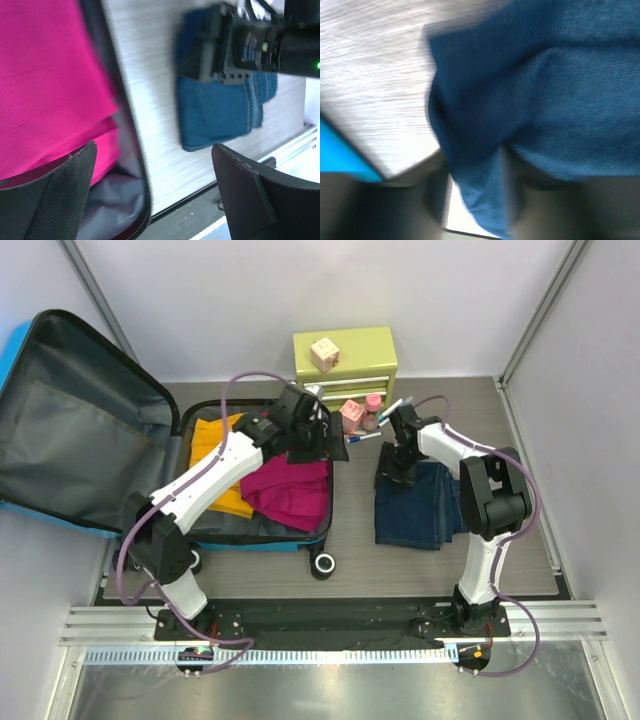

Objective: Pack the luggage
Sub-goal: Pick up the clothes at the center of the board.

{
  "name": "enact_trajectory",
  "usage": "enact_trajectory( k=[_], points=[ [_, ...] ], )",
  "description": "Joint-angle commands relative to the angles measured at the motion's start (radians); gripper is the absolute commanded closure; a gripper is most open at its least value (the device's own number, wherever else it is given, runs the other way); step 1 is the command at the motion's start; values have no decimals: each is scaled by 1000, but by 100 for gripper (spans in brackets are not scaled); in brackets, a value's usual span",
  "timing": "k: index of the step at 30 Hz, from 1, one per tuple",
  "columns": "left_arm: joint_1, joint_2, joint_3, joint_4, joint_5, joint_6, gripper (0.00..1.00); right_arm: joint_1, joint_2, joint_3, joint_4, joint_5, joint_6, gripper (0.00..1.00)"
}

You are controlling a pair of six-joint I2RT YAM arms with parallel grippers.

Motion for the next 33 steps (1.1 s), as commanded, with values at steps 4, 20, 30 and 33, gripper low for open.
enact_trajectory(
  k=[4,20,30,33],
  points=[
    [-97,123,98,127,89,-79,4,-12,-157,90,-61,62,-48,18],
    [-203,339,144,201,210,-114,6,-379,-395,-333,-46,99,-209,2],
    [-214,464,134,247,238,-104,11,-388,-281,-369,36,157,-220,1],
    [-214,494,138,268,235,-107,12,-386,-284,-378,51,185,-213,2]
  ],
)
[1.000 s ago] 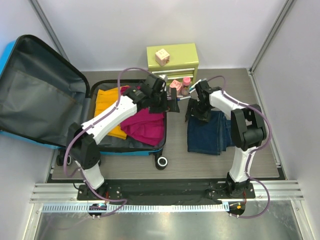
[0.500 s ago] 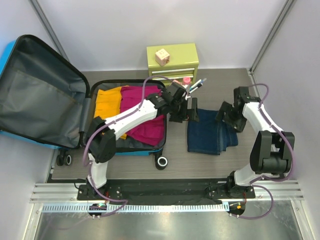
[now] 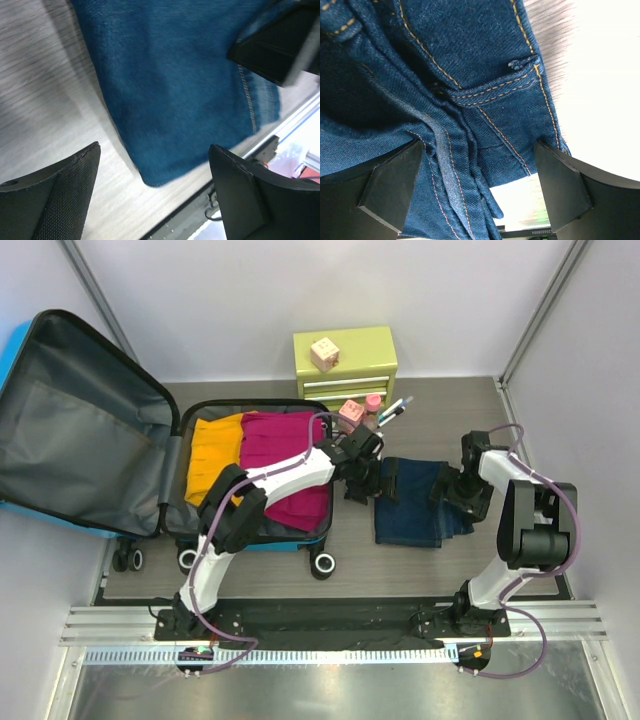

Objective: Pack the luggage
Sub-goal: Pick up the clothes at the center of the board.

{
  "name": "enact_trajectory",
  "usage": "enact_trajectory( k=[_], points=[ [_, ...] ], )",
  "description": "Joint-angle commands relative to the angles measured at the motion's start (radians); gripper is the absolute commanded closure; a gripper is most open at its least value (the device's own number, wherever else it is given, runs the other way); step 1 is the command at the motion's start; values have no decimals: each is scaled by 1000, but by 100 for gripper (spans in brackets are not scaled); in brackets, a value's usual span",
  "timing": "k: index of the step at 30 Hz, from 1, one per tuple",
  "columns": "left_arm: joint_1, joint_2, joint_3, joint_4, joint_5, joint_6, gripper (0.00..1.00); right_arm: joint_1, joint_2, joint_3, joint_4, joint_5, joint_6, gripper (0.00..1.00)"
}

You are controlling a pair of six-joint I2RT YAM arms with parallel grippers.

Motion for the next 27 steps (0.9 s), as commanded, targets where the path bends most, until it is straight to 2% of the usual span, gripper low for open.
enact_trajectory(
  k=[1,3,10,14,17,18,20,21,22,23,24,25,27],
  points=[
    [-5,42,24,68,32,5,12,-3,-4,-16,53,80,-14,2],
    [-5,59,36,67,17,8,13,-3,-20,-19,56,86,-17,2],
    [-5,108,53,68,-9,13,16,-2,28,-33,76,54,-14,12],
    [-5,128,67,111,7,7,27,-3,54,-39,79,46,-12,16],
    [-5,159,85,151,30,-14,34,-3,69,-46,87,26,-9,23],
    [-5,180,94,157,37,-27,36,-3,72,-49,87,23,-6,29],
    [-5,197,108,162,49,-28,47,-3,81,-51,90,-23,-2,33],
    [-5,200,107,162,49,-27,54,-3,86,-55,96,-33,0,44],
    [-5,197,105,171,49,-22,66,-3,85,-59,99,-56,0,51],
    [-5,196,98,176,46,-19,72,-3,84,-62,102,-64,-1,59],
    [-5,191,93,182,47,-16,77,-3,81,-68,105,-70,2,75],
    [-5,183,94,188,49,-8,88,-3,72,-71,108,-76,3,81],
    [-5,174,99,191,53,-2,100,-3,58,-80,105,-93,6,95]
  ],
)
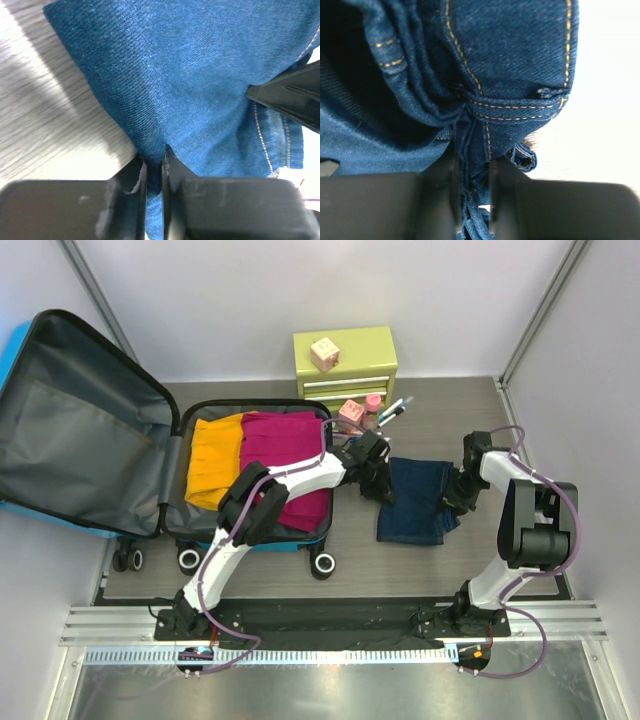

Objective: Pack the luggage
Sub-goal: Pick up the clothes at the center of the board, then place the clothes in the luggage.

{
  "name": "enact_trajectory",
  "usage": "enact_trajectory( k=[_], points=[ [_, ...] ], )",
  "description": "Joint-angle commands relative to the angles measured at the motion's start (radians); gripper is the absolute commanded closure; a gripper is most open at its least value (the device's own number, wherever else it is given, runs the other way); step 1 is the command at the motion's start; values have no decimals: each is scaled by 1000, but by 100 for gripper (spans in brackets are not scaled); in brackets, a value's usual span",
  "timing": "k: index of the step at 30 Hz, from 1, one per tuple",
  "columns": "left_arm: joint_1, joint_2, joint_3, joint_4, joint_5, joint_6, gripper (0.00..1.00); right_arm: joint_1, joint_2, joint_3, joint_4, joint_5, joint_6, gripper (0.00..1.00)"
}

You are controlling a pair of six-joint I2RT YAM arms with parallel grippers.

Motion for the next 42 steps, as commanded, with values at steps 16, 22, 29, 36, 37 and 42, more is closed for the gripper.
enact_trajectory(
  k=[16,22,29,36,37,42],
  points=[
    [17,-308,170,-282,-173,187,100,167,-340,261,-224,-37,146,99],
    [103,-522,134,-425,-206,231,100,404,-309,404,-221,-2,259,99],
    [322,-754,-8,-591,-274,337,100,665,-106,535,-79,15,350,99],
    [522,-898,-171,-635,-388,447,100,831,109,756,-45,21,346,99],
    [539,-920,-188,-635,-397,457,100,843,131,794,-42,19,344,99],
    [670,-970,-277,-634,-474,463,100,917,241,865,-19,21,352,99]
  ],
)
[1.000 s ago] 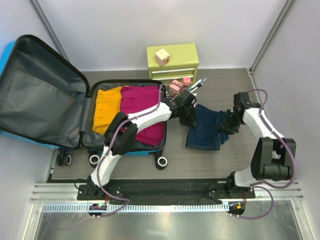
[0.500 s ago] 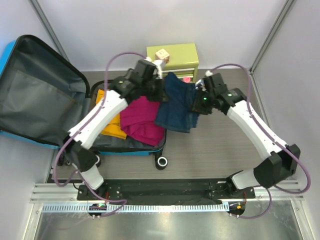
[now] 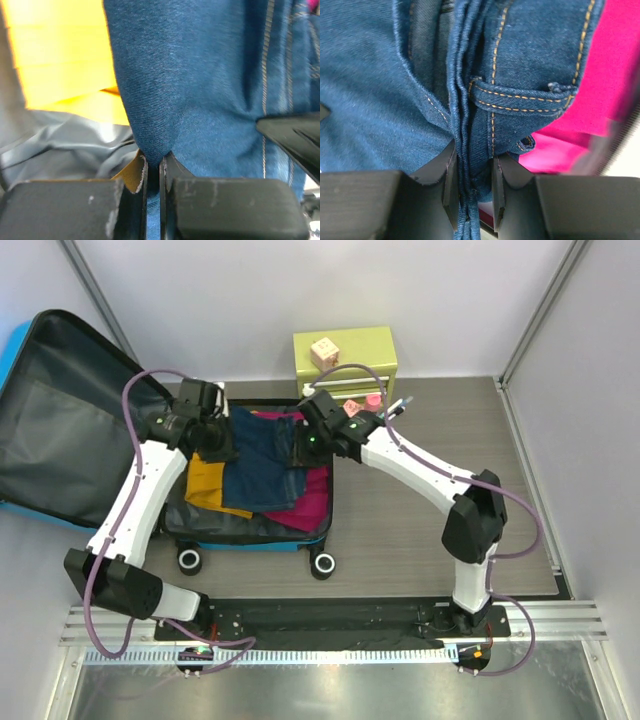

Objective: Pack the luggage
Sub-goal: Place the clothes in the luggage.

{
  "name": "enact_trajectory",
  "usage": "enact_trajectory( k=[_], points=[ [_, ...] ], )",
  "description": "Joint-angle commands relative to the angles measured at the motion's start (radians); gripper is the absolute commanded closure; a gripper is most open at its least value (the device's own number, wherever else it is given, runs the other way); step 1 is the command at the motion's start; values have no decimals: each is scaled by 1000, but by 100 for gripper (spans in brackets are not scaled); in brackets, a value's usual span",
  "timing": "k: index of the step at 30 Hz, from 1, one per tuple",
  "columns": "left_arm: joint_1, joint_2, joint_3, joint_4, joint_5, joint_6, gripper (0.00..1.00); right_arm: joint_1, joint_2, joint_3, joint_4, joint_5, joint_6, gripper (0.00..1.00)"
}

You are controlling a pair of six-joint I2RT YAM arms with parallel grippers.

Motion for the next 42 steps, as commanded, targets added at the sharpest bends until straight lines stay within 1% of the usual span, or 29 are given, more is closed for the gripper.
enact_trajectory(
  k=[1,5,10,11,14,17,20,25,31,38,39,40,41,42],
  points=[
    [107,-78,-35,44,-163,65,100,42,52,102,-8,18,-2,99],
    [205,-74,-54,76,-128,95,100,74,120,176,5,27,3,99],
    [271,-34,-51,125,-137,126,100,82,210,298,3,52,-2,99],
    [304,-28,-51,133,-123,132,100,82,221,309,2,55,0,99],
    [332,9,-31,139,-110,154,100,85,247,334,0,50,3,99],
    [340,46,-3,117,-111,170,100,91,255,329,-6,40,2,99],
    [342,54,9,90,-152,175,100,105,247,305,-14,38,-9,99],
    [346,49,-37,71,-281,186,100,119,244,218,-14,31,-12,99],
    [354,64,-106,80,-289,184,100,159,285,202,-12,12,-20,99],
    [366,117,-123,99,-309,181,100,160,338,216,-11,-15,-25,99],
    [372,130,-115,102,-307,175,99,160,344,217,-14,-25,-28,96],
    [375,140,-109,99,-300,169,93,160,347,217,-14,-31,-31,76],
    [375,149,-98,91,-298,164,81,160,348,214,-17,-35,-37,61],
    [375,161,-77,79,-295,155,50,159,345,214,-20,-43,-43,47]
  ],
)
